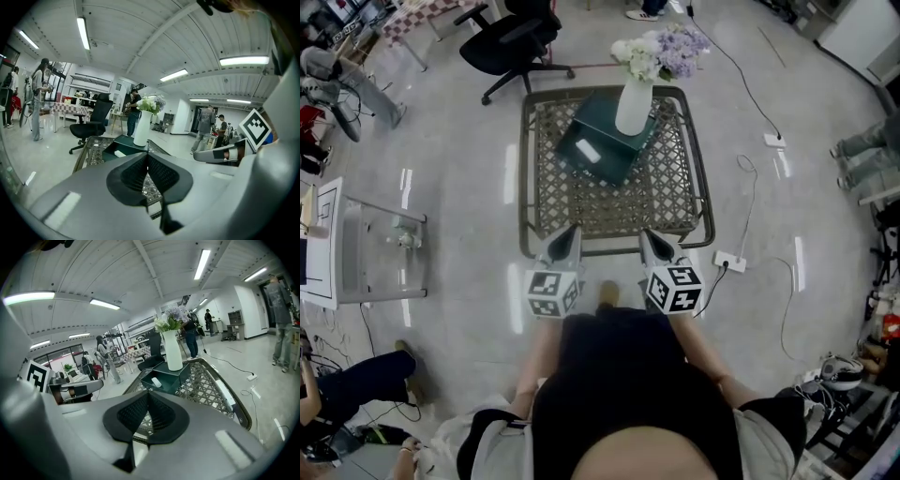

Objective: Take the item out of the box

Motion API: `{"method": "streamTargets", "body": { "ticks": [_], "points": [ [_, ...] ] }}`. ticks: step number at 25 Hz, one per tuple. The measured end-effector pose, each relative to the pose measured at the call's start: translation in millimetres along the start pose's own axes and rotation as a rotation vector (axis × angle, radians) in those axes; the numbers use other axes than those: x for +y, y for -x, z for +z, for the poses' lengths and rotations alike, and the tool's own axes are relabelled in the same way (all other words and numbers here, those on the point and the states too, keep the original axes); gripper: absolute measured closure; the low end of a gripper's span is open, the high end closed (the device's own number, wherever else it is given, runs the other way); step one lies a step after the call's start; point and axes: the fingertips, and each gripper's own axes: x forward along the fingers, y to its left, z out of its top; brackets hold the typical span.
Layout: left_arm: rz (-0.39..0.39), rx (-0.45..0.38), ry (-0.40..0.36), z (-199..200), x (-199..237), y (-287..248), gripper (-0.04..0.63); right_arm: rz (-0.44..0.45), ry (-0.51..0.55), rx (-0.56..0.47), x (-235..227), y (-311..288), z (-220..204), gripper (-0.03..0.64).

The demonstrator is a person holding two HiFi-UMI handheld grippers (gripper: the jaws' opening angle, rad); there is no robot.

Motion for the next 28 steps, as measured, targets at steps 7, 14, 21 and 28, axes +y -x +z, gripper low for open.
{"method": "streamTargets", "body": {
  "ticks": [7, 14, 21, 28],
  "points": [
    [0.011, -0.009, -0.003, -1, 0, 5, 0.588, 0.013, 0.006, 0.0, 3, 2, -2, 0.617],
    [-0.004, 0.008, -0.017, -5, -8, 15, 0.588, 0.004, -0.016, -0.002, 6, 13, -10, 0.617],
    [-0.003, 0.035, -0.009, -19, -6, 19, 0.588, -0.009, -0.036, 0.02, 4, 17, -25, 0.617],
    [-0.014, 0.046, 0.01, -27, -3, 12, 0.588, -0.013, -0.03, 0.037, 4, 12, -30, 0.617]
  ]
}}
